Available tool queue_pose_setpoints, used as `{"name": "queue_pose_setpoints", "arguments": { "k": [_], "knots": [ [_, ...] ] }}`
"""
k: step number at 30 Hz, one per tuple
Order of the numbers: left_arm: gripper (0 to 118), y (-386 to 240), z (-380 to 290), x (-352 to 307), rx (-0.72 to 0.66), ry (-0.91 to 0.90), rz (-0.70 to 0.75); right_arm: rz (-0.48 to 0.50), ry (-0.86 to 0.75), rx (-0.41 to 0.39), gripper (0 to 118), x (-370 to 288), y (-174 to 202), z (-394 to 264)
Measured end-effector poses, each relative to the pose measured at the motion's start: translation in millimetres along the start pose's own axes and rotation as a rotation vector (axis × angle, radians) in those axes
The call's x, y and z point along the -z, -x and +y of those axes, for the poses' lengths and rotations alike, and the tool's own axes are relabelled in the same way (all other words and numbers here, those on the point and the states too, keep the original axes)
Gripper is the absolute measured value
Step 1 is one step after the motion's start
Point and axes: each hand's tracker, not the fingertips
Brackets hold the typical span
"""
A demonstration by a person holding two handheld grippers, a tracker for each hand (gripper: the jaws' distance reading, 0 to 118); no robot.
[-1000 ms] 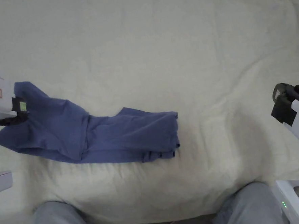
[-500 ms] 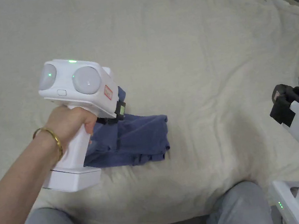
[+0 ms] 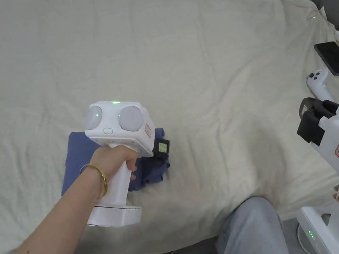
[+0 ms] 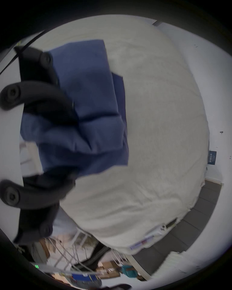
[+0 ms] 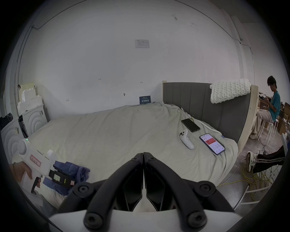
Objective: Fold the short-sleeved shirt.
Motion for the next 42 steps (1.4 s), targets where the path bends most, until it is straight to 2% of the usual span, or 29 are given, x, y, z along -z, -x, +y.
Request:
{"name": "queue_pose_setpoints", "arguments": {
  "k": [2,3,5,7,11,12,14,15,16,17,18,20,28,32,36,38,42],
  "knots": [
    [103,5.0,3.3,-12.5,-0.059,-0.031,-0.135,0.006,0.002,-0.008,0,2.4,3.5,-0.1],
    [107,10.6,4.7,-22.1,-0.086,-0.058,-0.192,0.011,0.003,-0.011,0,3.3,5.3,0.4],
    [107,22.6,8.3,-43.1,-0.145,-0.142,-0.298,0.021,0.002,-0.012,0,4.0,9.6,1.4],
    [107,36.5,9.7,-66.8,-0.212,-0.212,-0.345,0.031,-0.002,-0.017,0,4.4,14.4,2.7],
    [108,61.6,3.6,-98.9,-0.188,-0.387,-0.216,0.051,-0.006,-0.028,0,5.4,23.7,3.2],
    [98,64.7,-0.6,-102.2,-0.162,-0.416,-0.139,0.057,-0.005,-0.030,0,6.1,26.0,3.3],
    [64,63.7,-10.9,-102.4,-0.126,-0.466,-0.004,0.067,-0.002,-0.035,0,7.6,30.7,2.7],
    [55,61.0,-16.5,-98.1,-0.092,-0.496,0.038,0.070,0.000,-0.039,0,8.5,33.1,2.5],
    [55,56.9,-22.0,-92.1,-0.071,-0.513,0.091,0.075,0.003,-0.042,0,9.2,34.9,2.4],
    [31,52.2,-28.1,-84.9,-0.054,-0.525,0.134,0.078,0.004,-0.042,0,9.5,36.5,1.8],
    [12,47.9,-34.3,-77.2,-0.053,-0.530,0.154,0.081,0.005,-0.043,0,9.6,37.9,1.5],
    [0,44.2,-44.8,-51.3,-0.059,-0.522,0.135,0.086,0.008,-0.048,0,9.4,39.1,1.2],
    [0,-22.4,-75.7,23.4,0.160,-0.429,0.220,0.069,0.033,-0.060,0,9.5,31.2,1.5],
    [0,-55.5,-82.2,51.1,0.386,-0.416,0.438,0.053,0.030,-0.074,0,8.2,28.5,2.5],
    [0,-73.0,-88.7,58.8,0.514,-0.391,0.548,0.052,0.038,-0.074,0,9.5,26.1,1.3],
    [0,-72.7,-80.9,50.5,0.469,-0.383,0.510,0.053,0.043,-0.077,0,10.8,26.1,0.7],
    [0,-47.8,-55.4,-4.6,0.123,-0.421,0.141,0.064,0.039,-0.082,0,11.8,29.3,3.0]
  ]
}}
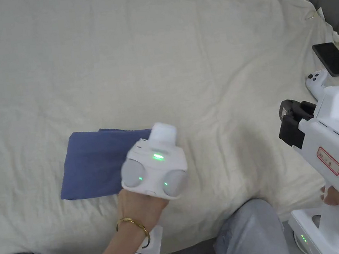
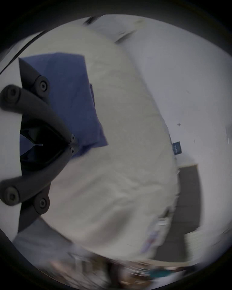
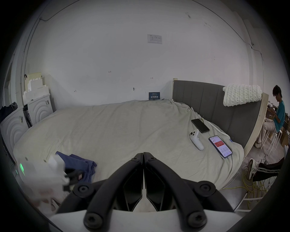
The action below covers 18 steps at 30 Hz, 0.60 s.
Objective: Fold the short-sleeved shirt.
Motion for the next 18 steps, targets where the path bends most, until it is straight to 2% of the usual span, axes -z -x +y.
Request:
{"name": "queue_pose_setpoints", "arguments": {
  "k": [2,5,7,11,15,18],
  "knots": [
    [0,26.2,18.4,-16.9,-0.109,-0.076,-0.054,0.010,-0.005,-0.006,0,1.1,3.4,3.8],
    [0,63.0,38.3,-50.0,-0.196,-0.199,-0.078,0.032,-0.025,-0.005,0,2.2,11.7,9.6],
    [0,88.4,45.3,-71.1,-0.203,-0.291,-0.024,0.052,-0.040,-0.006,0,4.7,20.7,13.4],
    [0,122.0,42.5,-99.1,-0.108,-0.396,0.145,0.117,-0.058,-0.004,0,15.4,50.2,18.4],
    [0,149.3,27.5,-113.9,-0.158,-0.419,0.199,0.220,-0.077,0.020,0,34.8,97.7,16.2],
    [0,164.4,13.8,-117.4,-0.190,-0.413,0.232,0.266,-0.064,0.006,0,56.2,143.6,6.1]
  ]
}}
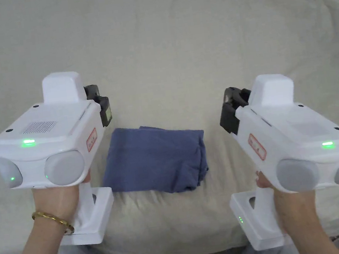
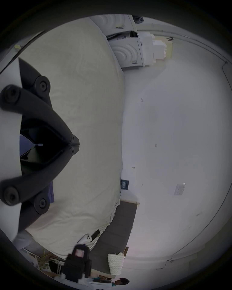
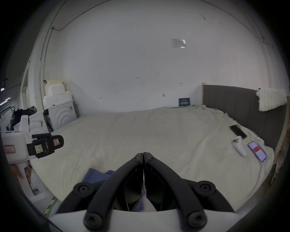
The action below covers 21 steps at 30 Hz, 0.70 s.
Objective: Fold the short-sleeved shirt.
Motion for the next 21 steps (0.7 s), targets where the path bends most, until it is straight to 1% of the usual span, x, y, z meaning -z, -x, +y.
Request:
{"name": "queue_pose_setpoints", "arguments": {
  "k": [2,4,6,8,9,10,14,17,19,20,21],
  "knots": [
    [0,9.7,-6.2,0.3,-0.002,0.021,0.012,0.043,0.052,0.002,0,23.0,21.2,-15.0],
    [0,17.8,-13.4,1.4,-0.003,0.043,0.026,0.052,0.047,0.016,0,39.5,40.2,-32.6],
    [0,25.5,-19.6,3.3,-0.022,0.065,0.038,0.053,0.060,0.009,0,52.7,59.6,-49.3],
    [0,32.7,-25.6,7.5,-0.038,0.096,0.046,0.078,0.101,-0.004,0,67.9,72.7,-68.2],
    [0,35.6,-28.6,9.7,-0.043,0.107,0.046,0.068,0.147,-0.017,0,71.2,83.6,-75.5],
    [0,38.1,-31.3,12.2,-0.050,0.119,0.046,0.072,0.149,-0.011,0,76.2,89.1,-85.0],
    [0,43.8,-39.1,21.1,-0.061,0.167,0.031,0.077,0.204,0.004,0,90.3,101.2,-116.2],
    [0,46.6,-42.2,30.1,-0.063,0.225,-0.010,0.055,0.259,-0.047,0,97.5,106.5,-137.9],
    [0,50.1,-42.5,37.1,-0.082,0.274,-0.045,0.044,0.210,-0.044,0,93.9,107.6,-145.9],
    [0,51.9,-42.0,41.4,-0.097,0.309,-0.061,0.039,0.212,-0.049,0,92.9,110.0,-145.0],
    [3,55.0,-41.4,45.6,-0.118,0.333,-0.088,0.035,0.216,-0.052,0,94.8,110.1,-143.9]
  ]
}}
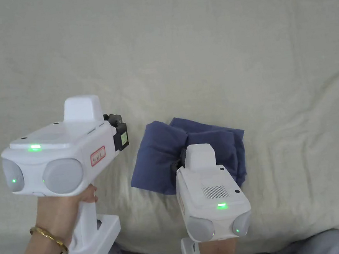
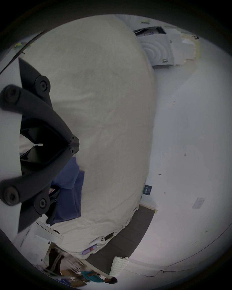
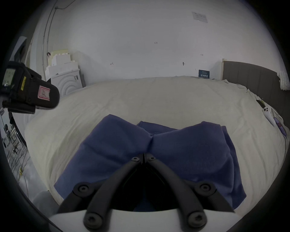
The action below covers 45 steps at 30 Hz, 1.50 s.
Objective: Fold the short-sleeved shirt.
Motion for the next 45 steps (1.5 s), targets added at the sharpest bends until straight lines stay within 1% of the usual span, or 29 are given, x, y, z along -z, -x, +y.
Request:
{"name": "queue_pose_setpoints", "arguments": {
  "k": [1,2,3,4,5,6,8,10,14,15,17,19,20,22,23,25,26,28,29,30,32,33,36,38,39,40,42,43,45],
  "knots": [
    [12,4.3,2.9,3.9,-0.035,0.022,-0.042,0.000,0.001,-0.001,0,0.8,-0.9,0.2],
    [24,8.5,6.3,7.0,-0.060,0.055,-0.087,0.004,0.004,0.002,0,1.6,-2.3,0.1],
    [54,13.5,10.7,12.3,-0.090,0.100,-0.134,0.011,0.007,0.011,0,1.6,-4.5,0.3],
    [79,18.7,15.4,19.6,-0.115,0.150,-0.178,0.020,0.012,0.022,0,1.8,-7.1,1.6],
    [102,22.3,18.9,27.2,-0.133,0.217,-0.209,0.025,0.017,0.026,0,2.2,-8.6,3.2],
    [118,24.1,23.6,34.0,-0.129,0.297,-0.234,0.032,0.024,0.031,0,2.7,-10.0,4.4],
    [118,31.4,26.3,46.4,-0.141,0.363,-0.310,0.044,0.034,0.047,0,-1.5,-9.9,9.2],
    [118,39.7,28.1,62.0,-0.203,0.456,-0.360,0.052,0.037,0.060,0,-2.9,-10.3,9.7],
    [118,53.5,20.0,95.0,-0.303,0.602,-0.401,0.058,0.043,0.067,0,-6.3,-9.4,13.8],
    [115,55.3,17.0,100.9,-0.322,0.637,-0.422,0.062,0.044,0.064,0,-6.7,-9.6,14.1],
    [115,56.6,12.9,106.7,-0.356,0.657,-0.492,0.071,0.046,0.058,0,-3.1,-14.7,12.8],
    [113,56.7,13.4,106.2,-0.363,0.616,-0.544,0.078,0.047,0.057,0,-3.3,-15.6,13.1],
    [109,56.6,12.8,108.9,-0.380,0.616,-0.567,0.080,0.048,0.057,0,-1.1,-18.2,11.8],
    [90,53.0,10.8,113.2,-0.397,0.625,-0.568,0.083,0.049,0.061,0,-0.4,-19.3,11.6],
    [84,48.5,9.6,115.5,-0.388,0.629,-0.569,0.084,0.049,0.064,0,-0.5,-19.7,11.5],
    [81,38.8,7.9,119.1,-0.340,0.653,-0.577,0.087,0.051,0.070,0,1.8,-22.2,10.4],
    [73,35.0,5.5,120.9,-0.319,0.667,-0.571,0.089,0.052,0.072,0,2.0,-23.0,10.6],
    [67,32.0,8.9,120.1,-0.287,0.670,-0.555,0.094,0.055,0.075,0,1.1,-22.8,11.8],
    [58,31.6,10.6,120.1,-0.282,0.682,-0.529,0.096,0.055,0.077,0,0.9,-22.9,12.3],
    [36,32.5,10.4,121.5,-0.271,0.700,-0.448,0.098,0.058,0.082,0,1.1,-23.6,12.5],
    [26,30.8,9.6,119.7,-0.349,0.706,-0.468,0.106,0.063,0.086,0,2.8,-23.9,12.8],
    [23,23.8,10.5,116.7,-0.334,0.702,-0.445,0.109,0.066,0.075,0,3.2,-24.4,14.1],
    [20,9.1,15.9,108.6,-0.292,0.693,-0.372,0.128,0.113,0.076,0,6.0,-31.4,23.4],
    [20,4.8,24.2,101.4,-0.278,0.694,-0.365,0.176,0.148,0.134,0,-0.3,-42.2,38.0],
    [20,4.2,29.2,95.6,-0.269,0.686,-0.369,0.189,0.097,0.160,0,-13.4,-49.6,46.8],
    [20,4.7,34.8,89.1,-0.263,0.677,-0.378,0.204,0.035,0.145,0,-31.6,-54.0,59.2],
    [20,10.4,46.2,77.4,-0.240,0.651,-0.393,0.200,-0.036,0.068,0,-61.7,-64.9,80.0],
    [19,15.1,52.6,70.4,-0.207,0.627,-0.368,0.189,-0.071,0.032,0,-76.3,-71.9,89.7],
    [19,30.8,62.9,57.2,-0.172,0.606,-0.294,0.175,-0.124,0.004,0,-99.6,-86.3,106.1]
  ]
}}
